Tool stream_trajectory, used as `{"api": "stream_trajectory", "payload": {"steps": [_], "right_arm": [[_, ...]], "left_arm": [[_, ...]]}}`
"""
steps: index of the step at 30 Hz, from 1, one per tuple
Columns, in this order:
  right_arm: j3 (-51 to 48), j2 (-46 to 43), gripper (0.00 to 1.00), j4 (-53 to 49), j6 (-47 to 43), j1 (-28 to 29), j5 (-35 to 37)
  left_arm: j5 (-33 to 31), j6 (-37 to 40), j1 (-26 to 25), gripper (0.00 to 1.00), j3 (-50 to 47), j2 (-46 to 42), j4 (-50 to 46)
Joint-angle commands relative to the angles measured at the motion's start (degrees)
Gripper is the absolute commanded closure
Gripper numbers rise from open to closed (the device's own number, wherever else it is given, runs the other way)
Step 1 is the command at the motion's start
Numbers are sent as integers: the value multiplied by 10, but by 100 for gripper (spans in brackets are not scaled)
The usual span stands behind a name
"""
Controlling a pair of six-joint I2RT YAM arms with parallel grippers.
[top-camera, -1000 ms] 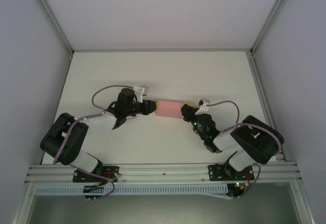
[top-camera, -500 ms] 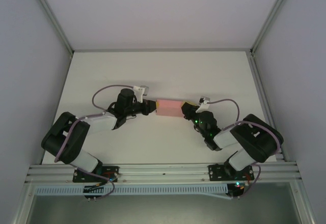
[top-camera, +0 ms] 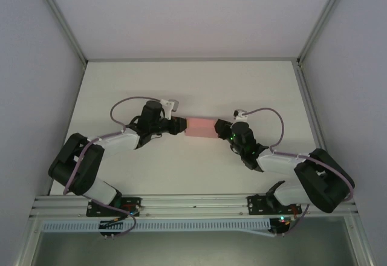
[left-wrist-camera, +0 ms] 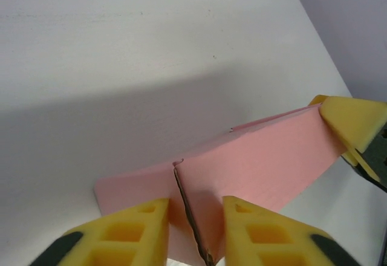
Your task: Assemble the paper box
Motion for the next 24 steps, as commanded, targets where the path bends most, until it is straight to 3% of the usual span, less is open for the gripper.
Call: {"api": "stream_trajectory", "payload": {"steps": [1,3,5,6,10,17,18,21,23,24], "right_arm": [[23,-4,65,-221,-3,9,6],[46,-12,59,-250,-3,9,19],[70,-18,54,-271,-3,9,30],[79,-21,53,-277,-4,8,33],[124,-23,43,-318,-14,5,48],[181,-26,33,-353,-35,0,38],[188,-28,31,-356,-41,-1,37],[211,-32,21,-371,-83,-3,29],[227,-33,0,-370,-162,-9,-25],[237,-33,0,-371,-215,-9,-63]], "left_arm": [[-18,30,-12,71,16,19,-122],[-29,33,-12,69,35,18,-138],[-42,37,-12,58,52,15,-151],[-49,41,-12,57,60,13,-157],[-73,55,-11,37,103,10,-190],[-106,74,-11,12,159,-10,-230],[-109,76,-12,3,164,-13,-234],[-133,81,-11,0,174,-26,-256],[-171,82,-11,0,175,-44,-275],[-196,78,-10,0,171,-57,-281]]}}
